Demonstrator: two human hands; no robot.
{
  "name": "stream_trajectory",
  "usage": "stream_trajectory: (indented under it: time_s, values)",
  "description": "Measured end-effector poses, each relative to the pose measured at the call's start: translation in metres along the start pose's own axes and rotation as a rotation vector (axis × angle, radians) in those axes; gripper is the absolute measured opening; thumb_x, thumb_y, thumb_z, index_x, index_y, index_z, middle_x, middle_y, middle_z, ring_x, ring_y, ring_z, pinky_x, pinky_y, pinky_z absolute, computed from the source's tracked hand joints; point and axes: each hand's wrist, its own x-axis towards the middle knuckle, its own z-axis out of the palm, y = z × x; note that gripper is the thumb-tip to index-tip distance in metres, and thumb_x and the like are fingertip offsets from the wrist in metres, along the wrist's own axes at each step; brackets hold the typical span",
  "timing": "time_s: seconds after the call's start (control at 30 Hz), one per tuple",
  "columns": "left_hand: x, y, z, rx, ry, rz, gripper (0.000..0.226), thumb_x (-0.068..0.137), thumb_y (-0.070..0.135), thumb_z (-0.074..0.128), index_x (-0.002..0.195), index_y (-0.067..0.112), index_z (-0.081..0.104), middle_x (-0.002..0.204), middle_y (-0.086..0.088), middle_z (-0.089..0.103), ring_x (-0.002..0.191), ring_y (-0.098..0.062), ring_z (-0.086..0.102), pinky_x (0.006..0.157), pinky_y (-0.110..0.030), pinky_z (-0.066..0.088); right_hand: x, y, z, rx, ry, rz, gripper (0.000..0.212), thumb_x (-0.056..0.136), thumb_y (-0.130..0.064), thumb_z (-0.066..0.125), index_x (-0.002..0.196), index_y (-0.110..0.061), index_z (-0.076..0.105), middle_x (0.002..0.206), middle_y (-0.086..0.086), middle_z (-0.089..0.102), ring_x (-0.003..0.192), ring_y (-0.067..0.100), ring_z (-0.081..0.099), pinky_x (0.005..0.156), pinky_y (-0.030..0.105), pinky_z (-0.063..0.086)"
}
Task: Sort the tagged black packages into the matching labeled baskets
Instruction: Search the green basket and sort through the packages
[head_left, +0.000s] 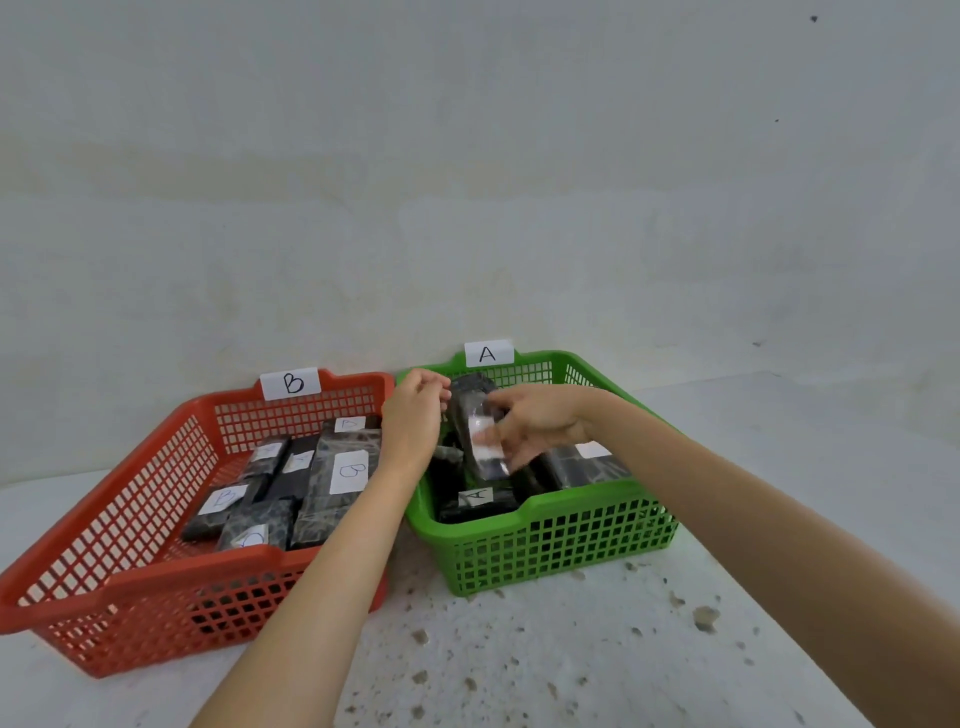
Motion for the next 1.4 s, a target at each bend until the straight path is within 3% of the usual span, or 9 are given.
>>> stream_trajectory:
  time_s: [0.2,0.43,0.67,0.87,1.07,1.17,1.23,1.3,1.4]
  values:
    - [-0.007,0.005,0.006,0.085,-0.325,-0.001,0.032,0.095,0.037,0.044,0.113,0.015,0.059,0.102,0.007,0.06,0.097,-0.009,0.056,0.077,-0.022,0.04,0.009,0.008,-0.002,0.368,0.151,-0.17,0.009,0.088,0.001,0.053,0.094,-0.006,0.054,0.091,0.011,0.063,0.083,0.022,0.063,0.079,0.035,0.054]
    - [-0.006,0.01,0.003,0.107,-0.365,-0.069,0.039,0.09,0.009,0.057,0.129,0.005,0.052,0.126,-0.009,0.059,0.116,-0.024,0.056,0.102,-0.038,0.045,0.012,0.012,-0.006,0.4,0.318,-0.219,0.01,0.092,-0.019,0.055,0.093,-0.009,0.058,0.083,0.008,0.064,0.074,0.019,0.063,0.068,0.032,0.056]
    - [-0.008,0.011,-0.001,0.15,-0.396,-0.104,0.042,0.089,0.008,0.059,0.13,0.005,0.049,0.108,-0.005,0.062,0.091,-0.013,0.058,0.069,-0.019,0.048,0.011,0.016,-0.005,0.334,0.332,-0.242,0.016,0.094,-0.016,0.051,0.109,-0.016,0.052,0.083,0.008,0.066,0.068,0.02,0.065,0.06,0.031,0.059]
    - [-0.012,0.009,-0.014,0.375,-0.39,-0.077,0.052,0.084,0.024,0.066,0.131,0.011,0.049,0.12,-0.007,0.063,0.101,-0.016,0.058,0.082,-0.025,0.039,0.014,0.016,0.001,0.081,0.349,-0.301,0.031,0.094,-0.016,0.051,0.124,-0.012,0.048,0.081,0.002,0.065,0.067,0.015,0.065,0.064,0.028,0.059]
    - [-0.021,0.008,-0.02,0.867,-0.485,0.044,0.028,0.086,0.044,0.056,0.096,0.021,0.069,0.105,0.002,0.069,0.105,-0.021,0.06,0.099,-0.045,0.042,-0.001,0.009,-0.008,-0.487,0.261,-0.164,0.035,0.093,-0.028,0.052,0.123,-0.01,0.057,0.093,0.01,0.063,0.077,0.015,0.059,0.062,0.018,0.055]
    - [-0.017,0.007,-0.02,0.859,-0.415,0.078,0.027,0.091,0.035,0.049,0.107,0.019,0.064,0.106,0.001,0.069,0.108,-0.02,0.058,0.101,-0.047,0.04,0.0,0.0,-0.029,-0.501,0.516,-0.266,0.033,0.093,-0.024,0.051,0.114,0.0,0.06,0.095,0.017,0.066,0.07,0.016,0.055,0.059,0.02,0.051]
    - [-0.011,0.007,-0.017,0.864,-0.397,0.105,0.031,0.093,0.03,0.047,0.117,0.015,0.059,0.116,-0.003,0.065,0.113,-0.022,0.056,0.102,-0.046,0.04,0.002,-0.001,-0.049,-0.625,0.657,-0.259,0.034,0.092,-0.025,0.052,0.115,-0.002,0.059,0.112,0.018,0.064,0.088,0.023,0.058,0.078,0.032,0.05]
    - [-0.002,0.004,-0.011,0.891,-0.409,0.134,0.035,0.092,0.028,0.048,0.124,0.014,0.054,0.125,-0.006,0.059,0.118,-0.023,0.052,0.102,-0.045,0.04,0.006,0.003,-0.06,-0.803,0.633,-0.154,0.044,0.091,-0.034,0.053,0.125,-0.005,0.053,0.128,0.015,0.056,0.113,0.028,0.053,0.096,0.036,0.041]
    - [0.011,-0.003,0.003,0.979,-0.489,0.207,0.054,0.092,0.031,0.049,0.142,0.02,0.033,0.137,-0.013,0.044,0.128,-0.028,0.04,0.106,-0.043,0.037,0.014,0.015,-0.061,-0.956,0.39,-0.077,0.053,0.091,-0.042,0.049,0.133,-0.01,0.045,0.134,0.011,0.052,0.122,0.027,0.049,0.104,0.036,0.036]
